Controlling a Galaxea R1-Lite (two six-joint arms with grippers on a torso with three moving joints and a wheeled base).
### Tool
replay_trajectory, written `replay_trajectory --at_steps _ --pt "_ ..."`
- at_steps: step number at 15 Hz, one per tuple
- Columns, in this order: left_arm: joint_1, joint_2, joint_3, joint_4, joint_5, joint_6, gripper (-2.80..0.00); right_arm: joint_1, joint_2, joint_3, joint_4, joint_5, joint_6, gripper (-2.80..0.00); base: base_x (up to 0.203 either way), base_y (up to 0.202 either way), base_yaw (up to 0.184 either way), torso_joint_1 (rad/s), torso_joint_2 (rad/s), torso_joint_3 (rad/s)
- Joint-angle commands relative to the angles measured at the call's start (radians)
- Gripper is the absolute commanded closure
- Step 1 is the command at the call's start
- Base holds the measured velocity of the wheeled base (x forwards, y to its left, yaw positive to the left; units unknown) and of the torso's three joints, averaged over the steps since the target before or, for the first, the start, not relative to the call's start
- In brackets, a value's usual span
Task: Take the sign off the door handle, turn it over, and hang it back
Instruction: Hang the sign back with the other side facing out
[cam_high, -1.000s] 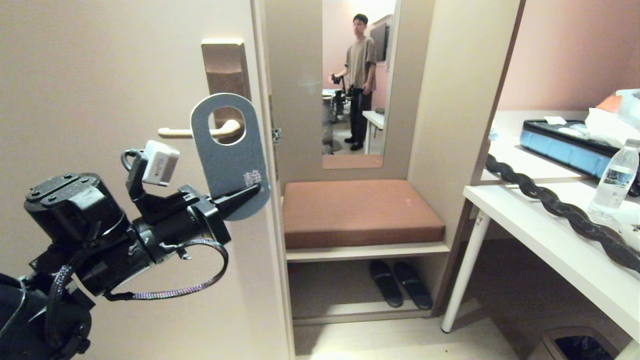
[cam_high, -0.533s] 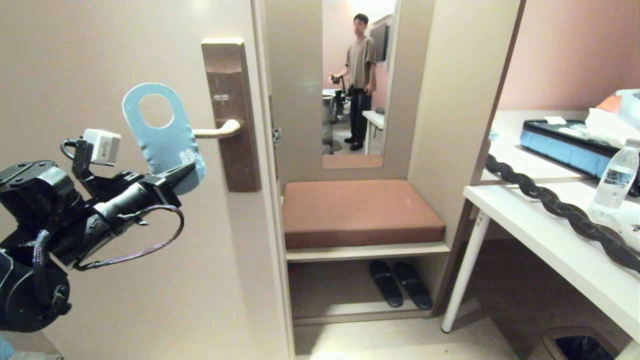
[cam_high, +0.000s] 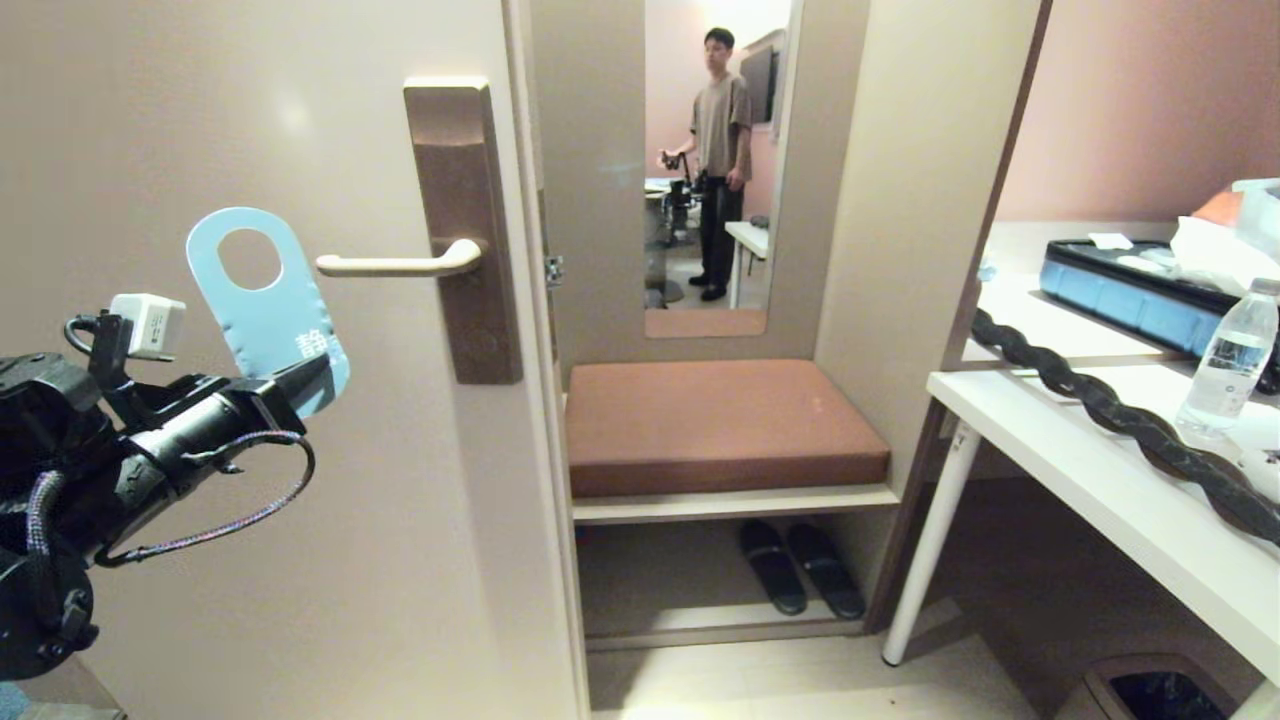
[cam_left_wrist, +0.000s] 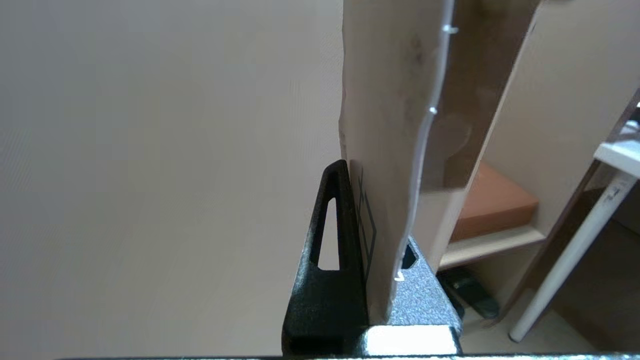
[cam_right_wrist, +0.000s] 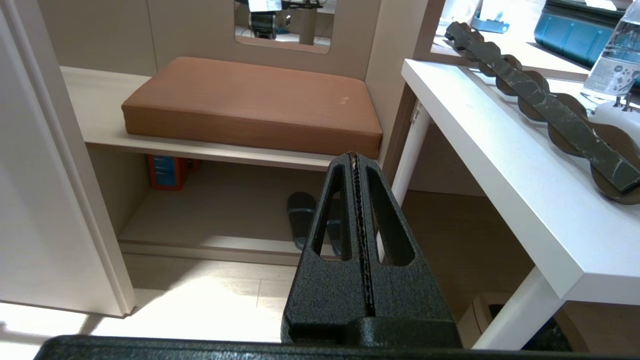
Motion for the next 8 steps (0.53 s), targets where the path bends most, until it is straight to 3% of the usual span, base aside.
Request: replay_trajectory --at_steps 1,5,8 --pt "0.010 0.019 0.038 -0.008 -0.001 0.007 0.00 0.000 0.000 0.000 0.000 0.000 -0.001 0.00 0.000 0.000 0.000 0.000 0.00 0.000" --pt "0.012 0.070 0.037 -0.032 0.004 0.028 0.00 0.000 0.000 0.000 0.000 0.000 -0.001 0.00 0.000 0.000 0.000 0.000 0.00 0.000" --pt "0.012 0.139 0.036 -0.141 0.009 0.040 0.00 0.000 0.000 0.000 0.000 0.000 -0.001 0.00 0.000 0.000 0.000 0.000 0.00 0.000"
